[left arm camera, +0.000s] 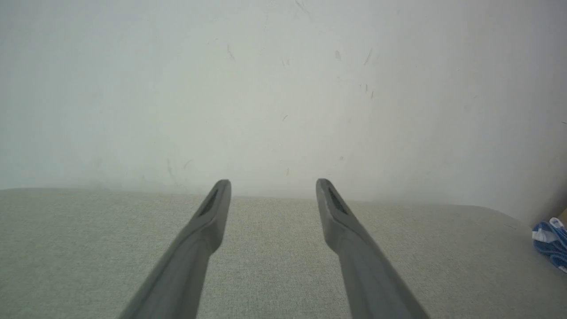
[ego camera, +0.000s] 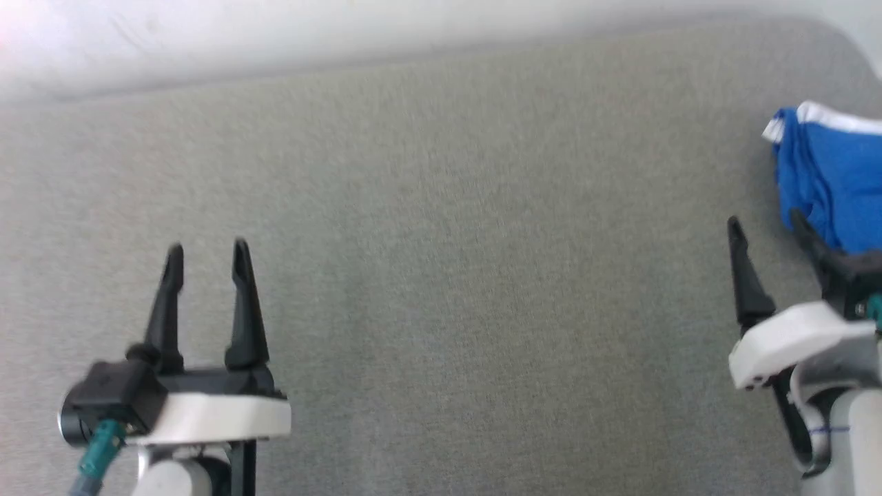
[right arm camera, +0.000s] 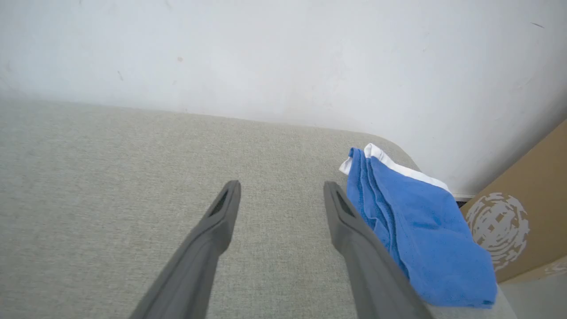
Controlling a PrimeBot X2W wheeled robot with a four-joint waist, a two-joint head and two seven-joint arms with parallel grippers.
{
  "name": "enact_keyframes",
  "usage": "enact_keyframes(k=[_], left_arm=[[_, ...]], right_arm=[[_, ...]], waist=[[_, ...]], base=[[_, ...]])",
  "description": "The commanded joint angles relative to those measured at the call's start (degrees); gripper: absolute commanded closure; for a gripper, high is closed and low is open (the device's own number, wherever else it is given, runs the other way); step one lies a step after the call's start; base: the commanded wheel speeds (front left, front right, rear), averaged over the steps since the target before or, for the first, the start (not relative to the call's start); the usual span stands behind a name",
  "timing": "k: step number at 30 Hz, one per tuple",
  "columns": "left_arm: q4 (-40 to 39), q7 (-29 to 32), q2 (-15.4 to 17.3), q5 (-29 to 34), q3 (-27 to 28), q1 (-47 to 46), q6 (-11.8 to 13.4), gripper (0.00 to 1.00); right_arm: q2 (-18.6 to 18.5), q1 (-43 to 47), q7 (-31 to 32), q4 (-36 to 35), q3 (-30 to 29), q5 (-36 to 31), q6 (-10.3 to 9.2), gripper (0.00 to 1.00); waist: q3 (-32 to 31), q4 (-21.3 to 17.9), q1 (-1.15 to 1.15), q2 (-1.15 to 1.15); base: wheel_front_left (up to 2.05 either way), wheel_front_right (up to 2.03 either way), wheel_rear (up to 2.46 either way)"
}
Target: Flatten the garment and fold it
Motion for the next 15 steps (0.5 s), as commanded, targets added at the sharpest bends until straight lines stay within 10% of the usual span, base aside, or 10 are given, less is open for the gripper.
enact_keyframes(k=[1, 15], left_arm=[[0.29, -0.25, -0.19, 0.30, 0.16, 0.80, -0.25, 0.00], [6.66, -0.26, -4.23, 2.82, 0.81, 6.91, -4.63, 0.00]], right_arm=[[0.26, 0.58, -0.65, -0.38, -0.12, 0.21, -0.10, 0.00], [2.98, 10.07, -11.59, -1.11, -2.41, 4.67, -0.10, 0.00]], waist=[[-5.35, 1.97, 0.02, 0.00], [-13.25, 6.15, 0.02, 0.00]], base=[[0.00, 0.00, 0.00], [0.00, 0.00, 0.00]])
